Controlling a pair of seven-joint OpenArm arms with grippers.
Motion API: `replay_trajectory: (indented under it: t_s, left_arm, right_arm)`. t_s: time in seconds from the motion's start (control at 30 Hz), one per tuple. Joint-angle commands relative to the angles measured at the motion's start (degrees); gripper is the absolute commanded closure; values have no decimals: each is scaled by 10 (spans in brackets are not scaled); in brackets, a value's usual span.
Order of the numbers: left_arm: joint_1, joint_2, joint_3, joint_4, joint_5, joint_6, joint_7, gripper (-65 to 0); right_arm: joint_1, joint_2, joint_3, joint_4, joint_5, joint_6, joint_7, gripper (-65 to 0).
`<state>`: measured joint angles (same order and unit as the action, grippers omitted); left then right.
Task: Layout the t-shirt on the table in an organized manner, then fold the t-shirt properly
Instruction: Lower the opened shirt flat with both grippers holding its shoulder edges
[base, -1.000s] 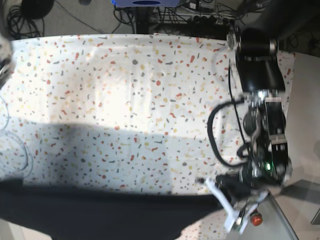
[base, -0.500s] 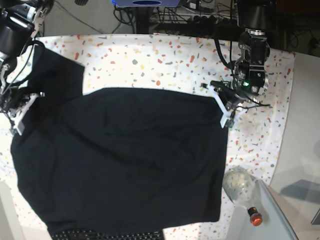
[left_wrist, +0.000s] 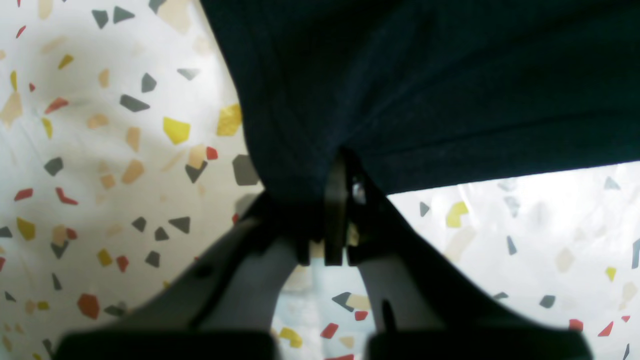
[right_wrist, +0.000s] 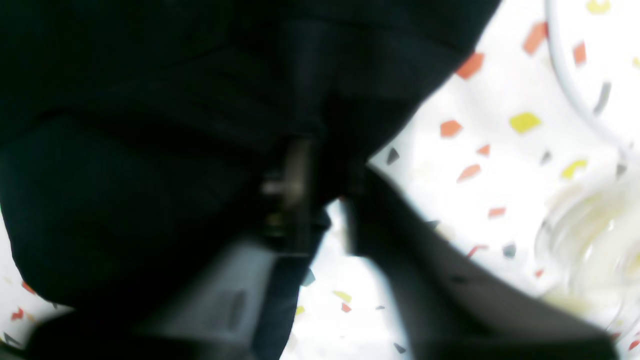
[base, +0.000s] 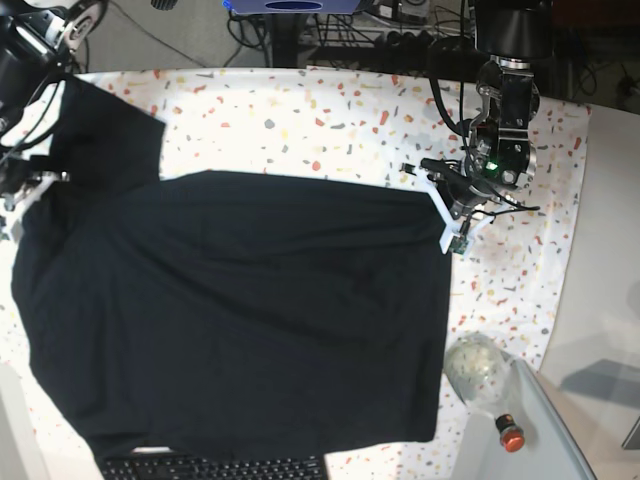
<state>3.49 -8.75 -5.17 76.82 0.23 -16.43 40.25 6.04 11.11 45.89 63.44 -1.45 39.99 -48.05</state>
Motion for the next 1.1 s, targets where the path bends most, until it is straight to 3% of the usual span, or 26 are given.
replay_trajectory:
  t_s: [0.0,0.07,0.13,0.23,0.4,0.57,0.7,0.8,1.07]
  left_arm:
    - [-7,-3,-1,9,3,1,-4,0]
    - [-8,-3,-1,9,3,1,-4,0]
    - [-8,-3,-1,9,3,1,-4,0]
    - [-6,-3,-1,10,3,1,-4,0]
    - [-6,-5,-2,9,3,1,-4,0]
    - [-7,-21,-3,10,3,1,-4,0]
    - [-13,-37,-42,4,3,2,-4,0]
    - [-16,-39,-74,9,4,2,-4,0]
    - [-24,-44,-72,9,4,2,-4,0]
  right_arm:
    - [7,17,26,13,0,0,-5,-260]
    - [9,17,74,33,1,0,-26,-378]
    - [4,8,104,88,3,0,-39,-398]
    - [-14,-12,100,177,4,0,-26,-372]
    - [2,-16,6,214,1,0,24,-305]
    - [68,19,-84,75,0,0,90,0]
    - [118,36,-96,-45,0,0,95,0]
    - [111,33,-99,-51,0,0,95,0]
    - [89,17,-100,-50,-1,0,95,0]
